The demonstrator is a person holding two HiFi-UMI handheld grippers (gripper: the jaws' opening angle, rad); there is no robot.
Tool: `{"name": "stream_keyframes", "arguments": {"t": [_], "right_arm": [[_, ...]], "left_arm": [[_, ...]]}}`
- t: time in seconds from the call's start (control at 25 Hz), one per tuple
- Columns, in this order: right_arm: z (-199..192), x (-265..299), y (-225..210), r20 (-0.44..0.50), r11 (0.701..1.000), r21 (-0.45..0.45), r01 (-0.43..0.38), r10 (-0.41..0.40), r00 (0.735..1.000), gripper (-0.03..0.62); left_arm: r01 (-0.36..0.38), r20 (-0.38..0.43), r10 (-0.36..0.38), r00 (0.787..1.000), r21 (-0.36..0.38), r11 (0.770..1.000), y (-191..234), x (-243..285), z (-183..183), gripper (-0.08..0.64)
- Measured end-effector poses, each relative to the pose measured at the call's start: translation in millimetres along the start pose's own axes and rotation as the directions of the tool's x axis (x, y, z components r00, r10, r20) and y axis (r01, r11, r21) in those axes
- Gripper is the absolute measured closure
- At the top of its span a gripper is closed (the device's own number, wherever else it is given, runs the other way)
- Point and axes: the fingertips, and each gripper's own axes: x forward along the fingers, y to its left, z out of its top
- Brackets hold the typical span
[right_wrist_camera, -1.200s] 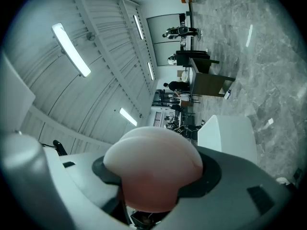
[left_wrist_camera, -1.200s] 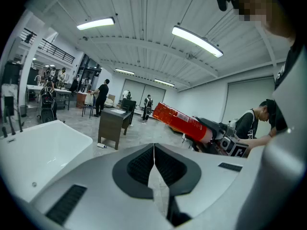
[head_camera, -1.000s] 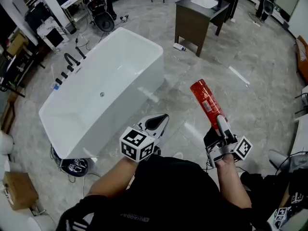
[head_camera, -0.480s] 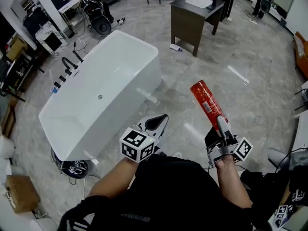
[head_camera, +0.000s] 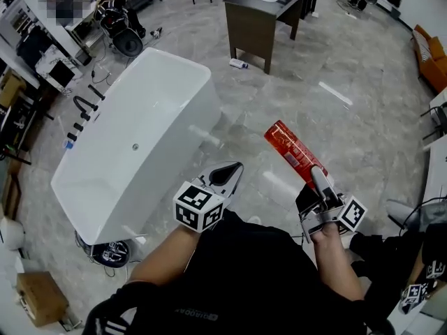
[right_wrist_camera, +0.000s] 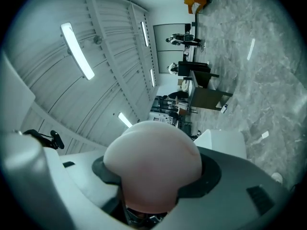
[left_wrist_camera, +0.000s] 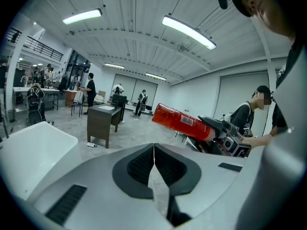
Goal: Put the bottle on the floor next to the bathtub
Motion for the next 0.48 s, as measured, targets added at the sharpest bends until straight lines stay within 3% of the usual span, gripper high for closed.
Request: {"name": "stream_keyframes", "arguments": {"t": [0.48], "right_arm": [[54, 21, -36, 0.039, 0.996, -0.009, 0.091, -0.091, 0.995, 0.310]], "left_arm": [[0.051, -0.044, -0.051, 0.998, -0.019, 0.999, 31, 64, 12, 0.543]]}}
